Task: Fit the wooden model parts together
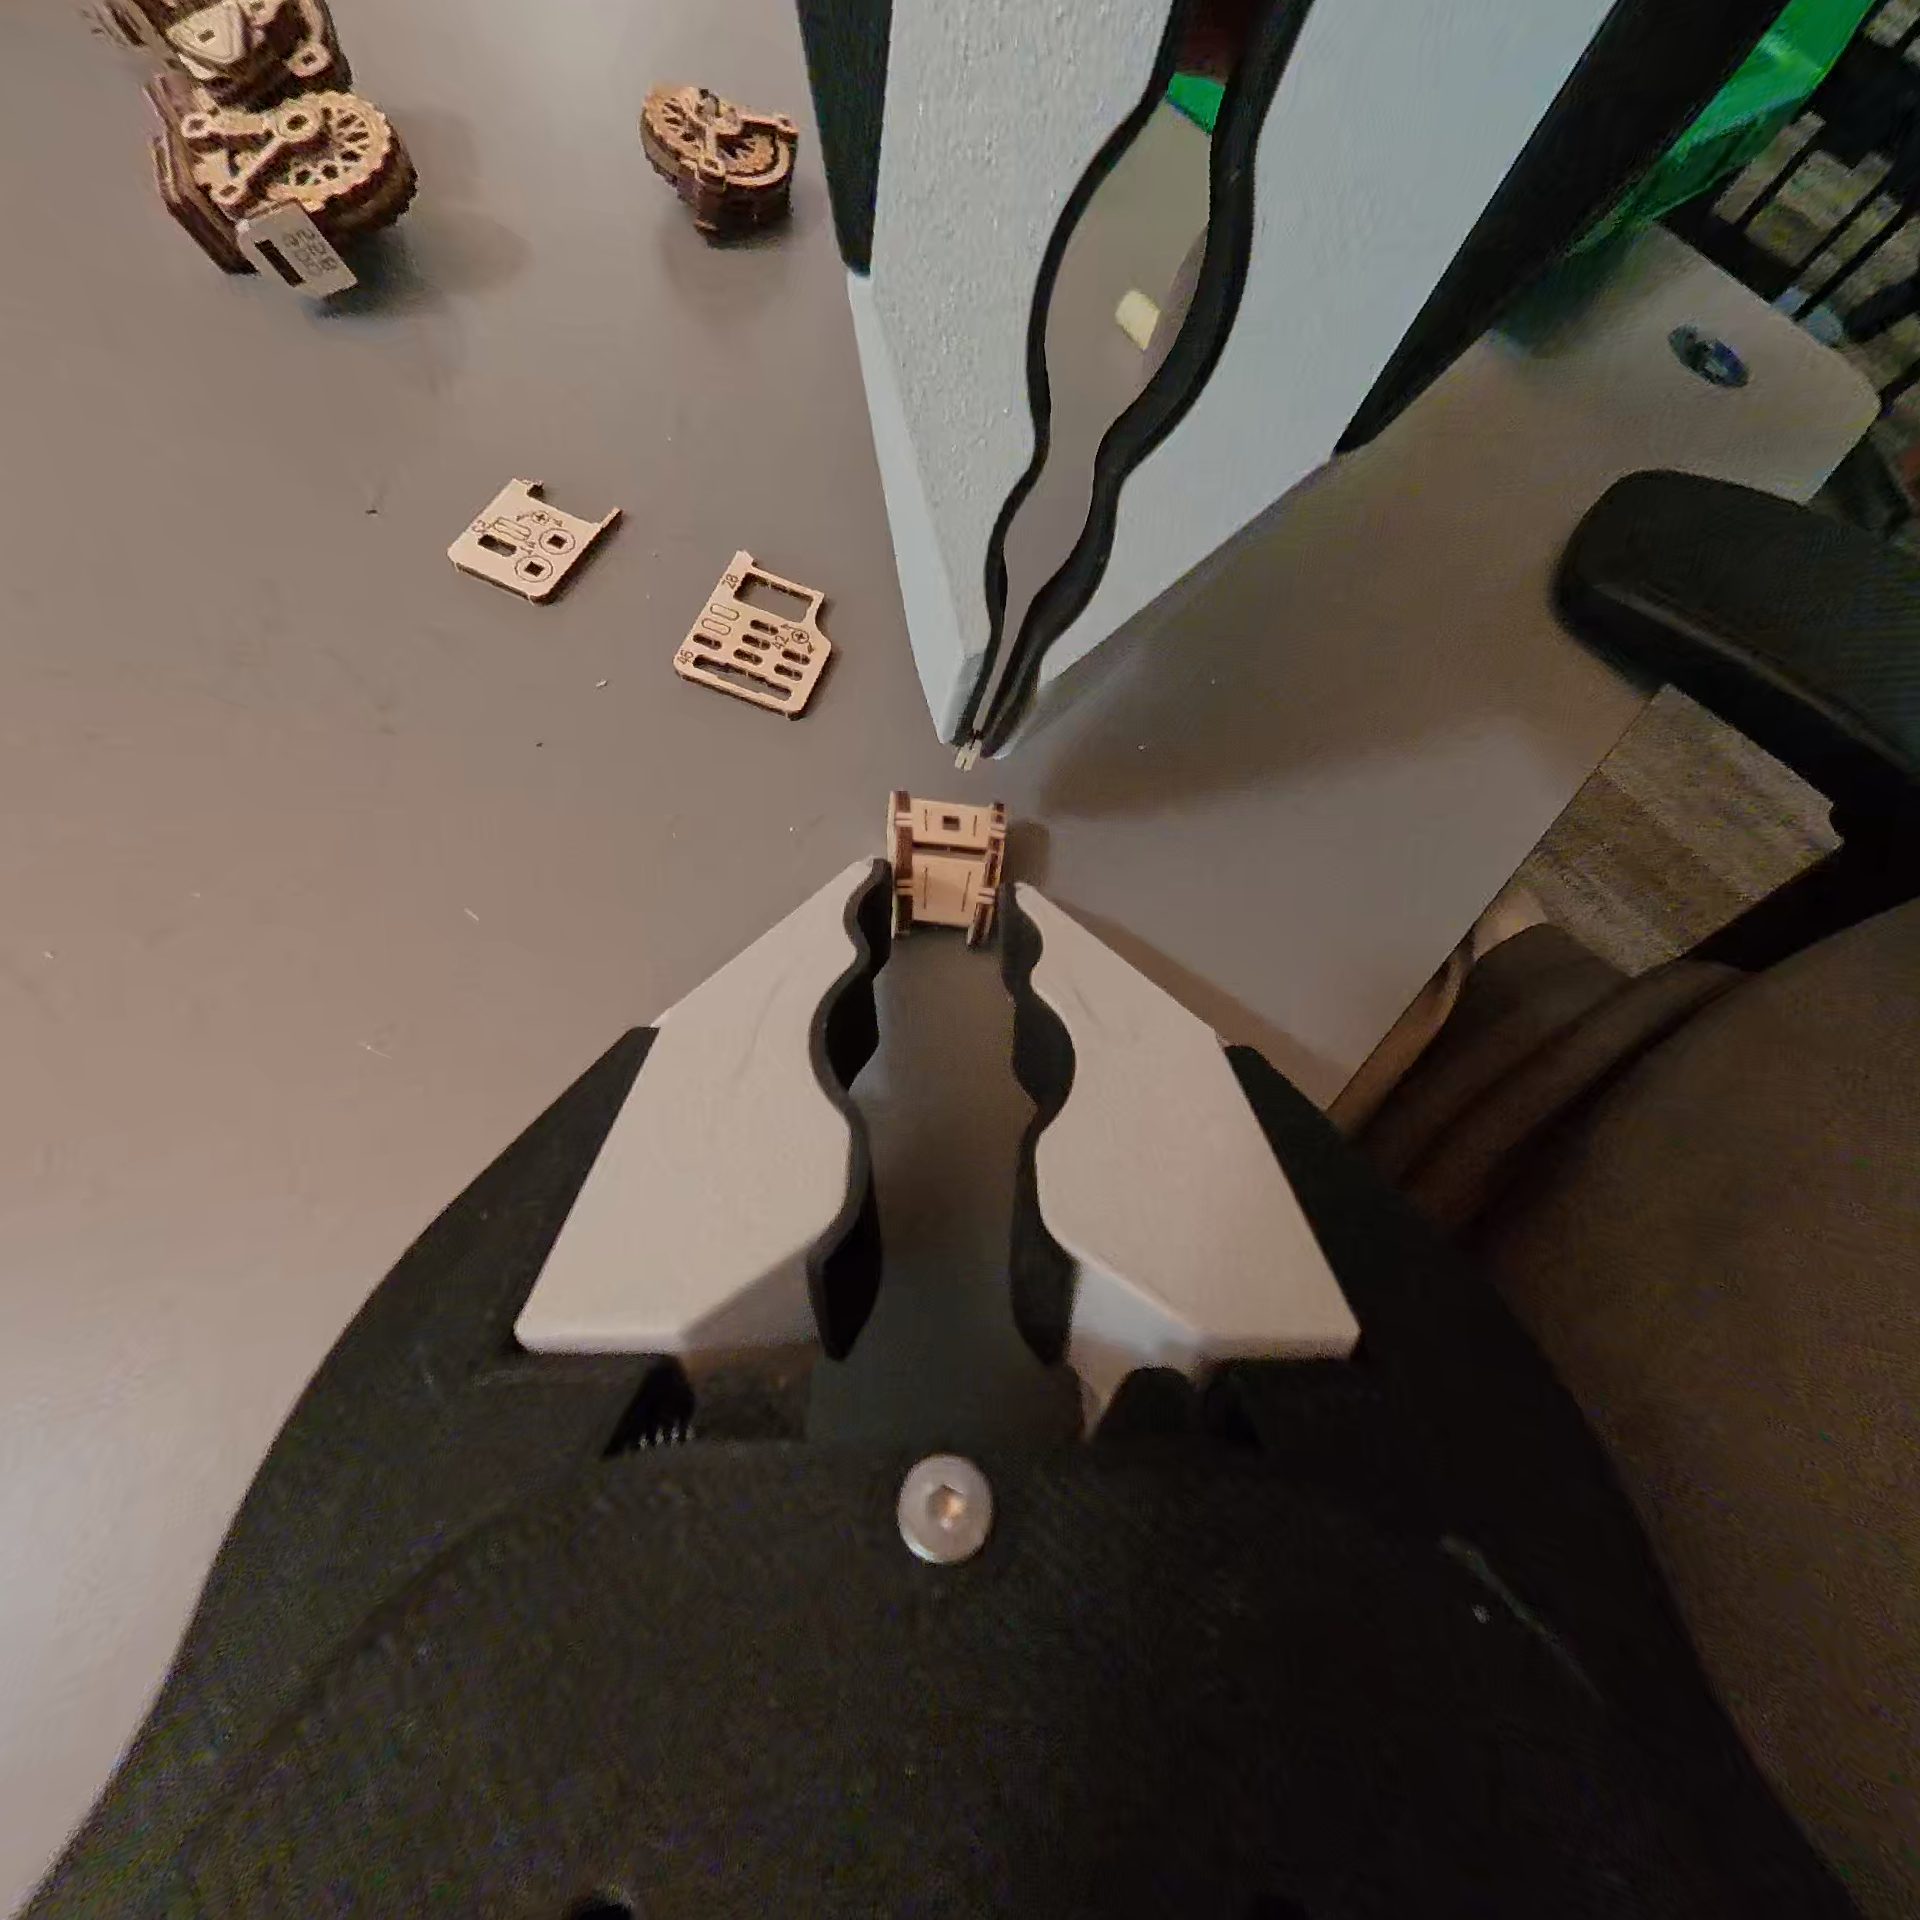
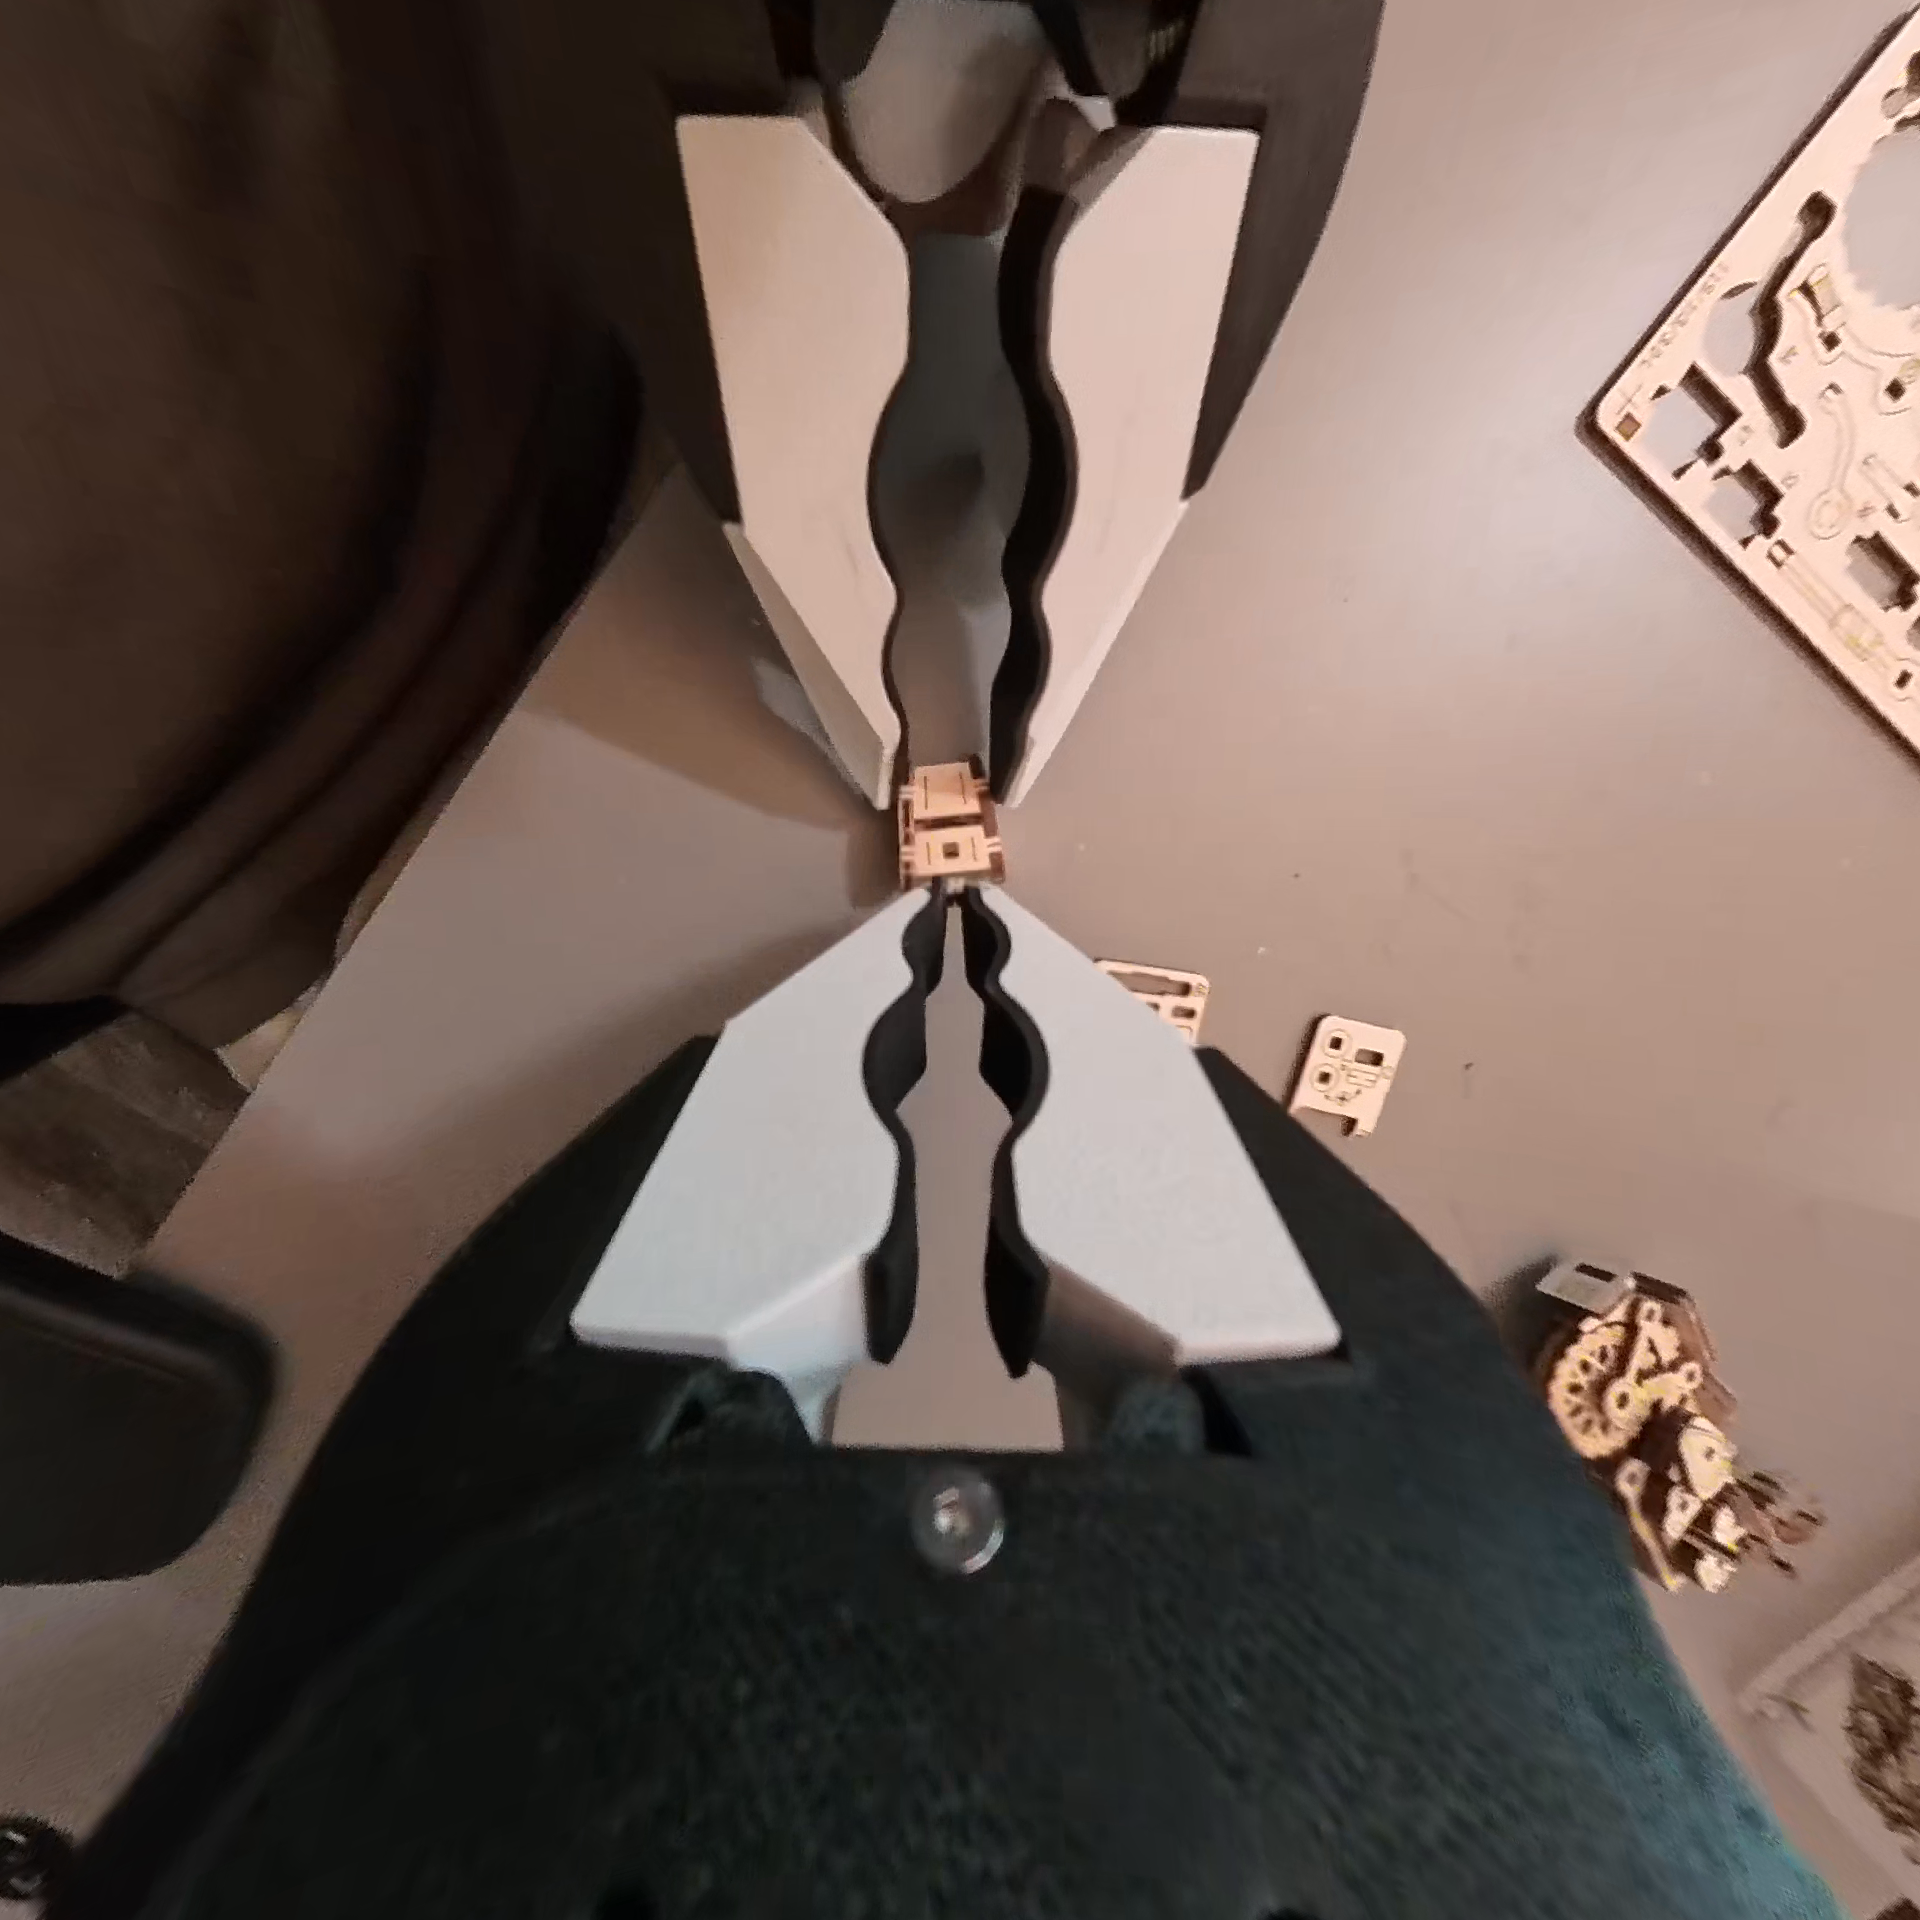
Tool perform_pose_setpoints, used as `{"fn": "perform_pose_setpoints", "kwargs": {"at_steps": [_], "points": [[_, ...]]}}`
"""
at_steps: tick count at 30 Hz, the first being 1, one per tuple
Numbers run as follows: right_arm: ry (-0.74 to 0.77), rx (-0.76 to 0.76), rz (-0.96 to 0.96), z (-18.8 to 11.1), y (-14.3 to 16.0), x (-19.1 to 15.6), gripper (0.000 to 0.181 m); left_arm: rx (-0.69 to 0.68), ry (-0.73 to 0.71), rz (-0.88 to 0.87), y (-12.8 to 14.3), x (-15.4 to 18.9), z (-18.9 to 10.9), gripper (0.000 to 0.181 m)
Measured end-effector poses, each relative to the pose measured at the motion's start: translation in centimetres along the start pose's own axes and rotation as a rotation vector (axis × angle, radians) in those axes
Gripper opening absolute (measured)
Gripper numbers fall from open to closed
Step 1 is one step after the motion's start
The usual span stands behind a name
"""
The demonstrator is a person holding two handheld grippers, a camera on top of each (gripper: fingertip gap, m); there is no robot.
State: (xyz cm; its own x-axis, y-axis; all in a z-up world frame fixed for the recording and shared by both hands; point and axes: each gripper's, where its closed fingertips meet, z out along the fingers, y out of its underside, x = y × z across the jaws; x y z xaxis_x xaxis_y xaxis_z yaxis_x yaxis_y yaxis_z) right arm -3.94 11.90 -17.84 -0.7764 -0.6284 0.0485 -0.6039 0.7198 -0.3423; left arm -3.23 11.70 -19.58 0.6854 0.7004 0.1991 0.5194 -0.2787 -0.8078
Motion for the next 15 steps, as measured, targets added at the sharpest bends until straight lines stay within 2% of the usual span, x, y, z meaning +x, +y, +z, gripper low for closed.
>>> {"fn": "perform_pose_setpoints", "kwargs": {"at_steps": [3, 9, 15], "points": [[-0.007, -0.033, -0.025, 0.20, 0.39, 0.14, 0.001, 0.007, 0.032, -0.014, -0.22, 0.26, 0.08, 0.025], [-0.076, -0.026, -0.055, 0.23, -0.08, 0.14, 0.001, -0.010, -0.010, 0.010, -0.33, -0.08, 0.64, 0.020], [-0.114, -0.044, -0.095, 0.61, -0.30, 0.03, 0.001, -0.003, 0.012, -0.030, -0.47, -0.17, 0.58, 0.019]]}}
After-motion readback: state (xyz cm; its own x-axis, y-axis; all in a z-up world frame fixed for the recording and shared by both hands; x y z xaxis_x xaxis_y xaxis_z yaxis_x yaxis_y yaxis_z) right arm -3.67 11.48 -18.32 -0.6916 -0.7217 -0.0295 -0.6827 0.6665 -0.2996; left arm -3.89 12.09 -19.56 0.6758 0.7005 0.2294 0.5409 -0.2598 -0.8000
